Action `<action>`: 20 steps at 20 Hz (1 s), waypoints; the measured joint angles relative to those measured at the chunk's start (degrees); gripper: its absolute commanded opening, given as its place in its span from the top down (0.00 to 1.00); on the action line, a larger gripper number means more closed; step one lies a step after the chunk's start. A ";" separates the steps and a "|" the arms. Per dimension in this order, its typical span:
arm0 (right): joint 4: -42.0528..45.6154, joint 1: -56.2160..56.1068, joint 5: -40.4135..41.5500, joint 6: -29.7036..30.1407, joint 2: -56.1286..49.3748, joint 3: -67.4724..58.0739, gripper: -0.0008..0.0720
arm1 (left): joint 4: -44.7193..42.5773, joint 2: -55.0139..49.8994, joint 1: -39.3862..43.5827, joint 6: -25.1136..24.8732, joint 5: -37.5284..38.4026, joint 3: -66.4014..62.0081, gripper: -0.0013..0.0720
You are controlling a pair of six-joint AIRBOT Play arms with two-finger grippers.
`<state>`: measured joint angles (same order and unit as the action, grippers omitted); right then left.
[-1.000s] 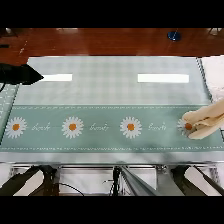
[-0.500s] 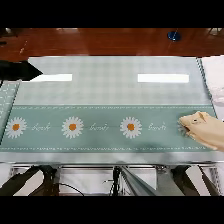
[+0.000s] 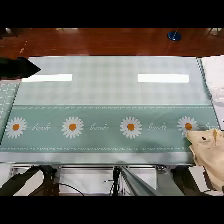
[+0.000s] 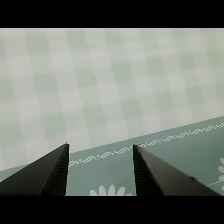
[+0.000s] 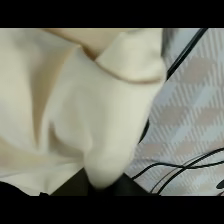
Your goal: Fold the shirts.
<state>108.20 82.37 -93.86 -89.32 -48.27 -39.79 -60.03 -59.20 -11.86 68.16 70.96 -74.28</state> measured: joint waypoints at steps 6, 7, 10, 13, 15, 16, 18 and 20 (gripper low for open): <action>5.90 6.54 9.53 0.00 0.07 3.89 0.56 | -0.83 0.00 0.00 0.00 -0.02 -1.64 0.33; 6.19 7.48 10.69 0.22 0.07 4.11 0.29 | -1.11 -0.02 0.00 0.00 0.00 -1.70 0.33; 6.23 9.18 13.73 2.95 0.07 4.42 0.17 | -1.99 -0.09 0.00 0.02 -0.02 -1.84 0.33; 11.61 9.81 17.77 1.62 0.07 4.50 0.34 | -2.60 -0.09 0.00 0.02 -0.02 -1.88 0.33; 13.46 9.75 23.10 -2.73 0.07 4.13 0.44 | -2.89 -0.20 0.00 0.02 -0.04 -1.88 0.33; 11.45 9.25 27.30 -4.74 0.07 3.39 0.44 | -3.06 -0.35 0.00 0.02 -0.07 -1.88 0.33; -0.81 6.69 38.25 -6.36 0.04 1.40 0.45 | -3.23 -0.83 0.00 0.02 -0.11 -1.86 0.33; -18.40 0.09 52.81 -4.24 -0.68 -1.64 0.45 | -3.39 -1.51 0.00 -0.02 -0.22 -1.86 0.33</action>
<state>89.80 82.46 -41.06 -93.56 -48.95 -41.43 -63.42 -60.71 -11.86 68.14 70.74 -76.14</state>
